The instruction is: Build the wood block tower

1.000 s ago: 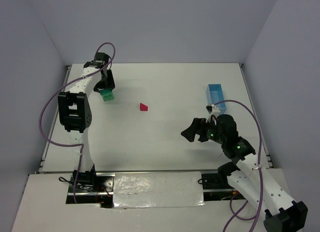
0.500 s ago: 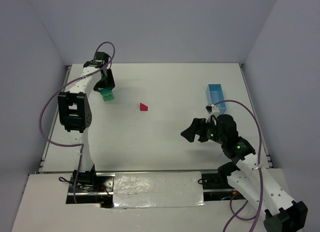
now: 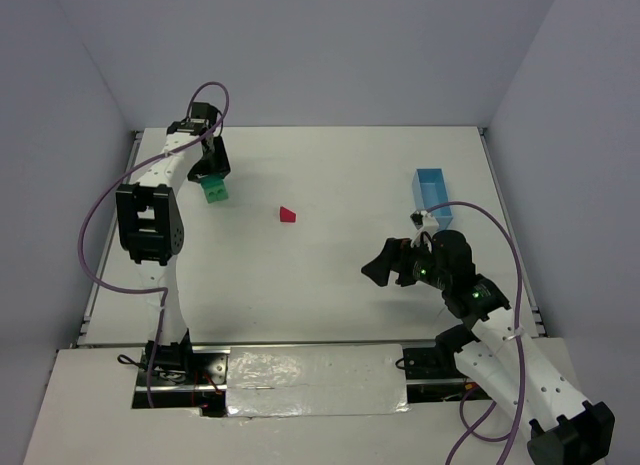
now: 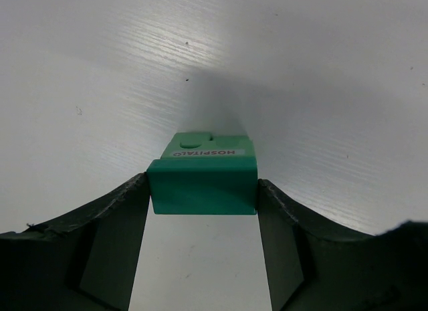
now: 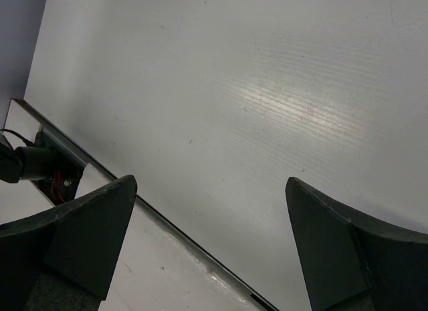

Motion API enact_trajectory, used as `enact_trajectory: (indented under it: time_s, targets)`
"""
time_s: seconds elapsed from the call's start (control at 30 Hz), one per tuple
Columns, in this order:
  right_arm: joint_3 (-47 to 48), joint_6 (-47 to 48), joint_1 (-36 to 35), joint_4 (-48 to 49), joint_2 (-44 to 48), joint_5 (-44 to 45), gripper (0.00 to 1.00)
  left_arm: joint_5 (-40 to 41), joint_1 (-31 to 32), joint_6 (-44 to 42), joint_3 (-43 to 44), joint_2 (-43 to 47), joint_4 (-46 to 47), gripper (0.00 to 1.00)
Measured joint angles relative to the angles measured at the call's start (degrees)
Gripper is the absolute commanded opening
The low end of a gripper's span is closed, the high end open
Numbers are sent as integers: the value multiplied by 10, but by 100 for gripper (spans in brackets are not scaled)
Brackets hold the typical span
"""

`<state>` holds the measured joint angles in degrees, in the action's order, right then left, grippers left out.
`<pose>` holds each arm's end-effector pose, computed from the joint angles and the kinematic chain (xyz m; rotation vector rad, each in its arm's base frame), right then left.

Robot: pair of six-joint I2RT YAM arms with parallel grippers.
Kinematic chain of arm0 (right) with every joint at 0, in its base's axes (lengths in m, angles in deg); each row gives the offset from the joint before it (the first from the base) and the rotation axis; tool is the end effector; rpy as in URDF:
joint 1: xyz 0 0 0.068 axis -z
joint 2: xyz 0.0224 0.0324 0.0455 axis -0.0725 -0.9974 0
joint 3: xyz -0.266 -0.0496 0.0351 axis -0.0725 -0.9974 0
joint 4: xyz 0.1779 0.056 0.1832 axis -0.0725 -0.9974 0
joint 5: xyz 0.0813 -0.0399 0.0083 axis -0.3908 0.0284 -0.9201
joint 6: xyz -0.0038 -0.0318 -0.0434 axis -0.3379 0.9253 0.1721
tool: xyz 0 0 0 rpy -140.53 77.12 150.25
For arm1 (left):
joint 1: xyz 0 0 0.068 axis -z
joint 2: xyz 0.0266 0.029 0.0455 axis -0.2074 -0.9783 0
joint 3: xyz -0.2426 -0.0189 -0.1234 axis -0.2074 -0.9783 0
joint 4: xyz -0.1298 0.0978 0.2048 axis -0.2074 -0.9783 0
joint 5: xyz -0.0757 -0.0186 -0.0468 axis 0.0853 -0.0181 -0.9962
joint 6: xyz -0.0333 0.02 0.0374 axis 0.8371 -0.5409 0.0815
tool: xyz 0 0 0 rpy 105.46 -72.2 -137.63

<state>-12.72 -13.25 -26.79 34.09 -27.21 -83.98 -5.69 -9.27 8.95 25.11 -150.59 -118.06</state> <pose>0.1318 0.0682 0.2417 -0.1625 2.1563 0.8681 0.4715 -0.0130 0.2442 -0.5717 2.4810 0.1612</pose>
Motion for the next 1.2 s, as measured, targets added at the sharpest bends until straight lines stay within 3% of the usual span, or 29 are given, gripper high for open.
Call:
enact_trajectory:
  time_s: [0.17, 0.63, 1.2]
  targets:
    - [0, 0, 0, 0, 0, -2, 100, 0, 0, 0, 6, -6, -3, 66]
    - [0, 0, 0, 0, 0, -3, 100, 0, 0, 0, 9, -9, -5, 88]
    - [0, 0, 0, 0, 0, -4, 100, 0, 0, -2, 9, -9, -5, 80]
